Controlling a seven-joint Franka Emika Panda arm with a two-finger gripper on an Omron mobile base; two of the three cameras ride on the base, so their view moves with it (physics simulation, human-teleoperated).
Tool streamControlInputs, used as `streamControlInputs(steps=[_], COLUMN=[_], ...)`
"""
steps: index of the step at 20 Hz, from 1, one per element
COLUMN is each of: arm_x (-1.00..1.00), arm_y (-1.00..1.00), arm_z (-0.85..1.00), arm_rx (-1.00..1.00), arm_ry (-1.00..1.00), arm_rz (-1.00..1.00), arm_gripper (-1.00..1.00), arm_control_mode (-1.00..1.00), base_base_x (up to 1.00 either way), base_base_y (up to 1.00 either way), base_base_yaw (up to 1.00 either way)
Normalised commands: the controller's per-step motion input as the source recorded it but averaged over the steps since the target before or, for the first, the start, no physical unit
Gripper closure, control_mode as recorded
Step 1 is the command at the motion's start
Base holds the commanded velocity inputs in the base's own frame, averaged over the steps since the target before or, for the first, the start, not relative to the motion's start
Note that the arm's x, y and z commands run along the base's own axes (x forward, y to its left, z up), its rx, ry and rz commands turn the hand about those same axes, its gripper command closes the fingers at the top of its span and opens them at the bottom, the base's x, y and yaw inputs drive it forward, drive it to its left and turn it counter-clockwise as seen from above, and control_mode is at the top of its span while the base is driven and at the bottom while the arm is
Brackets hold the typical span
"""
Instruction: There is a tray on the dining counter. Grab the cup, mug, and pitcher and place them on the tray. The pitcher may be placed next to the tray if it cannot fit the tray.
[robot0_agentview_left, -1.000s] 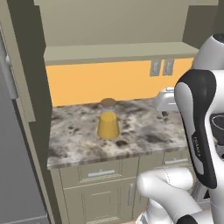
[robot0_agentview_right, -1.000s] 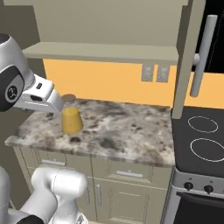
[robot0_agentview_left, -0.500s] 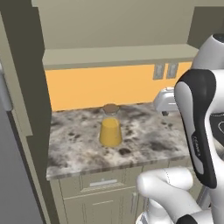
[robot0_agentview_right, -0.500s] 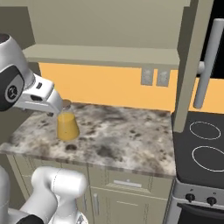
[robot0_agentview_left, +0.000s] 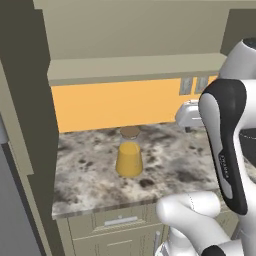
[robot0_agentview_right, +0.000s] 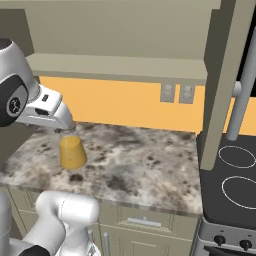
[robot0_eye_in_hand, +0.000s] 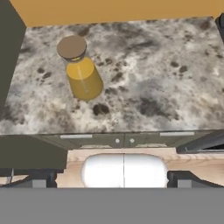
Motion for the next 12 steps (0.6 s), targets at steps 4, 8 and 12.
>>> streamControlInputs(steps=[4,8,12], arm_x=[0.23,0.24,0.42], arm_y=[0.41,0.50,0.21], arm_z=[-0.40,-0.47,-0.30], arm_rx=[0.00,0.00,0.00], arm_ry=[0.02,0.02,0.02], arm_rz=[0.02,0.04,0.04], arm_gripper=[-1.00,-1.00,-1.00], arm_control_mode=[-1.00,-1.00,-1.00], base_base_x=[0.00,0.00,0.00], base_base_y=[0.00,0.00,0.00], base_base_yaw=[0.00,0.00,0.00])
